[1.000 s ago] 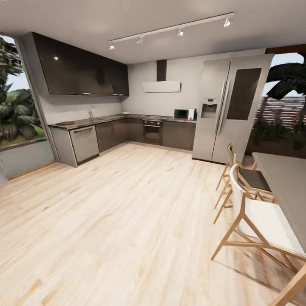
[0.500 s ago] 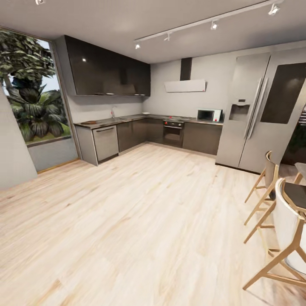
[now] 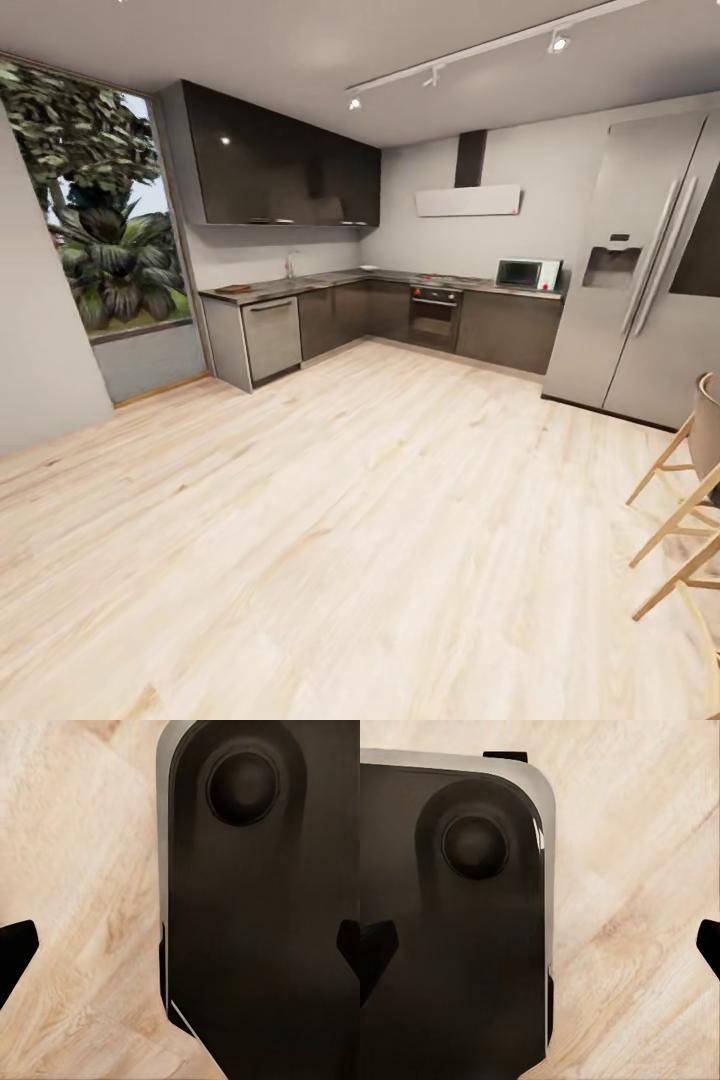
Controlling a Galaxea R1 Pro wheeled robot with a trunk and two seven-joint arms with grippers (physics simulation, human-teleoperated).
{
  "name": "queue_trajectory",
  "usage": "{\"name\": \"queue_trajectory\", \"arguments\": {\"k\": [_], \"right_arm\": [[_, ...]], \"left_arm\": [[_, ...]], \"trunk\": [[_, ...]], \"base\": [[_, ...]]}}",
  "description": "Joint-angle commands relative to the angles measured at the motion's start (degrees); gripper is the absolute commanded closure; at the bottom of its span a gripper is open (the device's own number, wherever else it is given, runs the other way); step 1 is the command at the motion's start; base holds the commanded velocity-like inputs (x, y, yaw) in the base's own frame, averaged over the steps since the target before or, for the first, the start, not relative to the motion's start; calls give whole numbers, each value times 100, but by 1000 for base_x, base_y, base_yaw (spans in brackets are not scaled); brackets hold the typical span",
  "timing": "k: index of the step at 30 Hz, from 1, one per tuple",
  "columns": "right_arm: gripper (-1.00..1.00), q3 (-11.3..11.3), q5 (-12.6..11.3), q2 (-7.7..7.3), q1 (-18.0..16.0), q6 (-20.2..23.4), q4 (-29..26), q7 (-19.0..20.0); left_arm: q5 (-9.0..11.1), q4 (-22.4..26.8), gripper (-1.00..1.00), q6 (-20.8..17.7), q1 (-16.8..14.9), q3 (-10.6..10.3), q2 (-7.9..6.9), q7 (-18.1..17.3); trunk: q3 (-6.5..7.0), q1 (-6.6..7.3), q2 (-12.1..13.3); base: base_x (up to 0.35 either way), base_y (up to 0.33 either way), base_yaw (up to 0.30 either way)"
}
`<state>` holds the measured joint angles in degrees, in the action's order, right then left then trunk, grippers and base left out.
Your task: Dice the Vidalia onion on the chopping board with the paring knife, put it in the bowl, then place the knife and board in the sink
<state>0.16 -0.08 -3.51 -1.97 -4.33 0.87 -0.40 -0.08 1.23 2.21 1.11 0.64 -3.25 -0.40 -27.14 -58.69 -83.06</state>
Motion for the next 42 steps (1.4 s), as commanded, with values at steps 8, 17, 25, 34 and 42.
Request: {"name": "queue_trajectory", "arguments": {"k": [8,17,25,34,42], "right_arm": [[-100,2,-1,0,-5,-24,9,-5],[-100,2,-1,0,-5,-24,10,-4],[-100,2,-1,0,-5,-24,12,-4],[-100,2,-1,0,-5,-24,9,-4],[-100,2,-1,0,-5,-24,10,-4]], "left_arm": [[-1,9,-100,8,3,6,0,-4],[-1,9,-100,8,3,6,0,-4],[-1,9,-100,8,3,6,0,-4],[-1,9,-100,8,3,6,6,-4],[-1,9,-100,8,3,6,8,-3]], "trunk": [[-5,-4,-2],[-5,-4,-2],[-5,-4,-2],[-5,-4,-2],[-5,-4,-2]], "base": [[338,39,1],[342,1,0],[342,0,0],[342,0,0],[342,0,0]]}}
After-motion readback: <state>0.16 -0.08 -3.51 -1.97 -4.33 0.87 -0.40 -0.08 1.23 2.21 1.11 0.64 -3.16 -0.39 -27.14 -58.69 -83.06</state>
